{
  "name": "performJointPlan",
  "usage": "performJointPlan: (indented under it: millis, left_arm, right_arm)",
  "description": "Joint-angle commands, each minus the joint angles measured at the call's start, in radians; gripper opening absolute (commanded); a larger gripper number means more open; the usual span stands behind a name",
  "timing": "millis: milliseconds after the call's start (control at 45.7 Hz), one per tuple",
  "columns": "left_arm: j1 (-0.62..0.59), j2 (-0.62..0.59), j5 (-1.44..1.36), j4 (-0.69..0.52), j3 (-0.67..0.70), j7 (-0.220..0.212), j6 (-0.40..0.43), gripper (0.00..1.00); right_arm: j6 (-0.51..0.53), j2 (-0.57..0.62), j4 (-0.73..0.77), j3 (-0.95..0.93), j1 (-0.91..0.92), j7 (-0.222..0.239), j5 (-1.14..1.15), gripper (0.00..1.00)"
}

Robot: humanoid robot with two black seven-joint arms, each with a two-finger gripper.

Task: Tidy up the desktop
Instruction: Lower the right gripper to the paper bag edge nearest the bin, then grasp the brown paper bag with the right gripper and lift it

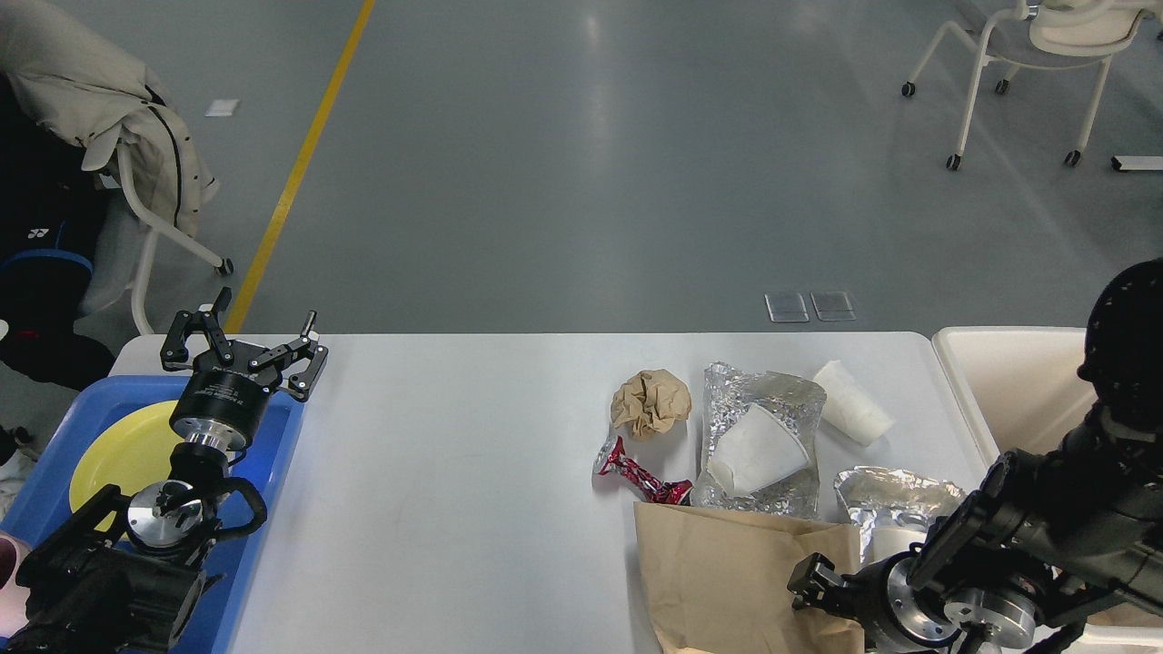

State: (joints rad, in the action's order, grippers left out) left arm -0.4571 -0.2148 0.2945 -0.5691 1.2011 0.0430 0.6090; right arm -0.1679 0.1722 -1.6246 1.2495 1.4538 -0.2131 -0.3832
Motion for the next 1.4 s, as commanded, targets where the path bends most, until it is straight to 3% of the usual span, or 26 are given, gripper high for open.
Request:
performJointPlan:
  millis: [0,131,525,854,985,1138,1379]
  left_arm:
    - [0.000,-0.002,0.000,0.000,0.000,0.000,0.000,0.97]
    - [0.000,-0.002,0.000,0.000,0.000,0.000,0.000,0.97]
    - [0.000,0.000,0.000,0.000,0.000,0.000,0.000,0.97]
    - [0.000,0.000,0.000,0.000,0.000,0.000,0.000,0.97]
    - [0.000,0.000,0.000,0.000,0.000,0.000,0.000,0.97]
    - [0.000,0.000,0.000,0.000,0.000,0.000,0.000,0.97]
    - [0.000,0.000,0.000,0.000,0.000,0.000,0.000,0.97]
  right_arm:
    - [-0.065,-0.002,-0.014,-0.044,-0.049,-0.018,-0.016,0.24]
    - [-0.088,-0.002,-0.024,-0.061,-0.062,-0.020,-0.017,0.00]
    - [-0.127,0.009,-0.069,-0.062,-0.033,-0.020,-0.016,0.00]
    - [-0.101,0.101,-0.121,-0.048,0.095,-0.020,-0.008,0.00]
    - [0.011,0.131,-0.121,-0.028,0.200,-0.018,-0.006,0.00]
    - [0.232,0.147,-0.121,0.045,0.388,-0.018,0.004,0.00]
    - [0.398,0.132,-0.121,0.108,0.565,-0.009,0.098,0.00]
